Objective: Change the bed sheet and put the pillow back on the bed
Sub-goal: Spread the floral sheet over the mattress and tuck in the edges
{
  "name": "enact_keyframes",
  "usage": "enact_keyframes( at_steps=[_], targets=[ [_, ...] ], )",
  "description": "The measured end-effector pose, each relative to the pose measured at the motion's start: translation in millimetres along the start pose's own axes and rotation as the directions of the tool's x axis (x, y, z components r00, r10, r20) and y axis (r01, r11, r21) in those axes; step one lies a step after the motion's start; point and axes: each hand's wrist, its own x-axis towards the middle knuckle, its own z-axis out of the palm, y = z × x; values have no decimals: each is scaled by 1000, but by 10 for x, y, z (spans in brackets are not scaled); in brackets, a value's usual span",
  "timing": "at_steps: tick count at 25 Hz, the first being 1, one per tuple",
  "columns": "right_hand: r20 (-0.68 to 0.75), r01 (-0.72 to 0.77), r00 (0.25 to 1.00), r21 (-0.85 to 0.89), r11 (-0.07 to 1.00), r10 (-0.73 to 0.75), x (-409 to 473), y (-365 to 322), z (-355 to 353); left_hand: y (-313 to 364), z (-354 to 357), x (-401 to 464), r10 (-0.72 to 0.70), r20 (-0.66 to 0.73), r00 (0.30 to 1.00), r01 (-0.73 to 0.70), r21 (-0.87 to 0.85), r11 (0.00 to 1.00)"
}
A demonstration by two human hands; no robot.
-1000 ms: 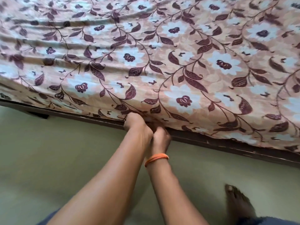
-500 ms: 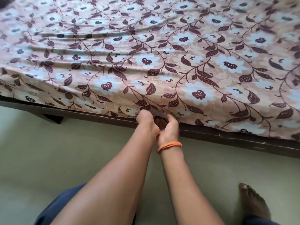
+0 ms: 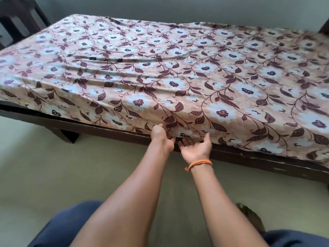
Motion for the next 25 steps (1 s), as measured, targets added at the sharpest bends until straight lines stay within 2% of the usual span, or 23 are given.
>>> enact_keyframes(
  at_steps=[3,5,7,8,12,15,17,19,20,23,25],
  targets=[
    [24,59,998,56,997,-61,179,52,6,-71,-65,306,-16,-26,1000,13,-103,995],
    [28,91,995,76,993,-94,250,76,22,-52,-83,410,-30,5,1000,30,-198,980],
    [4,111,994,67,992,-112,299,127,60,-15,-72,450,-36,64,997,49,-223,974],
    [-17,119,993,46,992,-119,310,154,64,8,-71,461,-42,80,996,55,-177,983],
    [-90,124,987,-107,987,-134,310,239,54,138,-202,512,-70,-3,998,69,152,986],
    [-116,174,971,-268,948,-211,273,478,116,184,-340,545,-56,-19,998,58,174,983],
    [-127,210,943,-491,845,-308,257,782,137,213,-438,595,63,-160,985,-33,182,983],
    [-21,211,958,-621,755,-285,251,1087,205,348,-563,683,145,-281,949,-117,112,987],
    [47,205,973,-633,746,-227,251,1188,265,440,-613,732,152,-280,948,-148,33,988],
    [154,94,988,-455,885,-26,297,1305,451,738,-677,800,109,-139,984,-133,-176,975],
    [148,19,989,-294,956,26,361,1305,518,838,-617,838,62,-121,991,-90,-240,967]
  ],
)
